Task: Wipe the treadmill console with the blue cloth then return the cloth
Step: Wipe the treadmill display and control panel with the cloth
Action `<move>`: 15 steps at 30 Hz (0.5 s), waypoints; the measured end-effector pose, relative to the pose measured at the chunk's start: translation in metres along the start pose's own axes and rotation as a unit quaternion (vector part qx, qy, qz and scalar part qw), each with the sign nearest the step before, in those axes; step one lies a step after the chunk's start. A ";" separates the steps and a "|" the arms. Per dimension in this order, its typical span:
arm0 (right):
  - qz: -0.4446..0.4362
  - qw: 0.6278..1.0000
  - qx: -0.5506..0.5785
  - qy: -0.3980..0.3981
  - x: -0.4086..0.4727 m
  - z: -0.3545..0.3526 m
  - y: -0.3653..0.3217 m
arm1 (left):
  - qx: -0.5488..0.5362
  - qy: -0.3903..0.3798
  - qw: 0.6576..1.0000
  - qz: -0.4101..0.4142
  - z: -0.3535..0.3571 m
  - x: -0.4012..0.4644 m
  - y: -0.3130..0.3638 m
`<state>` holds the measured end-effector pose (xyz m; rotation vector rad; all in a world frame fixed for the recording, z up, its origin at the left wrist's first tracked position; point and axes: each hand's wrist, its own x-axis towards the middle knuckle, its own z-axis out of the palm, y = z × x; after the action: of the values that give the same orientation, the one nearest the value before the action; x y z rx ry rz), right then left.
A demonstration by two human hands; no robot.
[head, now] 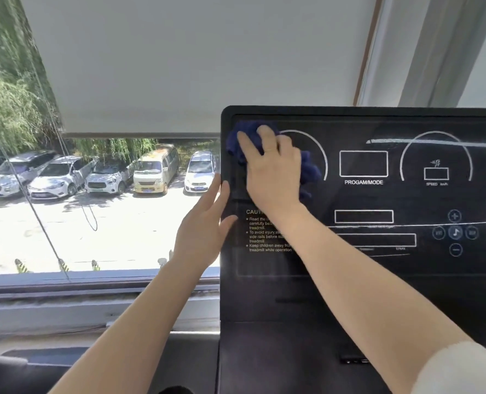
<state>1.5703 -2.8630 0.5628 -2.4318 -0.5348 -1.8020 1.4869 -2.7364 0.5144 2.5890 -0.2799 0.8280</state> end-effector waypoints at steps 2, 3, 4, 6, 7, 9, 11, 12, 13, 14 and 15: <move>-0.071 0.997 0.005 -0.020 -0.015 -0.002 -0.013 | 0.016 0.017 1.000 -0.004 0.003 0.001 0.002; -0.099 0.995 -0.001 -0.022 -0.015 -0.002 -0.008 | 0.031 0.023 0.999 0.001 0.005 0.001 0.003; -0.112 0.993 -0.011 -0.017 -0.011 -0.003 0.003 | 0.047 0.019 0.999 0.000 0.006 0.001 0.005; -0.075 0.997 -0.030 -0.019 -0.004 -0.006 0.033 | 0.081 0.015 0.997 -0.009 0.008 0.001 0.012; -0.032 0.998 -0.042 -0.021 -0.002 -0.009 0.053 | 0.097 0.017 0.995 -0.014 0.009 0.000 0.017; 0.055 0.996 -0.058 -0.036 -0.004 -0.016 0.098 | 0.121 0.016 0.992 -0.032 0.009 0.001 0.024; 0.136 0.987 -0.066 -0.060 -0.008 -0.027 0.129 | 0.129 0.010 0.991 -0.044 0.007 0.001 0.031; 0.180 0.979 -0.064 -0.076 -0.008 -0.030 0.135 | 0.129 0.005 0.990 -0.052 0.006 0.001 0.034; 0.220 0.969 -0.060 -0.092 -0.006 -0.028 0.136 | 0.124 0.002 0.990 -0.060 0.006 0.000 0.038; 0.246 0.962 -0.059 -0.102 -0.005 -0.026 0.130 | 0.119 0.001 0.991 -0.064 0.006 -0.001 0.043; 0.250 0.961 -0.058 -0.103 -0.005 -0.024 0.119 | 0.115 0.004 0.992 -0.060 0.007 -0.002 0.050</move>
<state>1.5844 -2.9823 0.5838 -2.5367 0.1784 -1.4173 1.4735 -2.7838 0.5243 2.7813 -0.0254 0.8713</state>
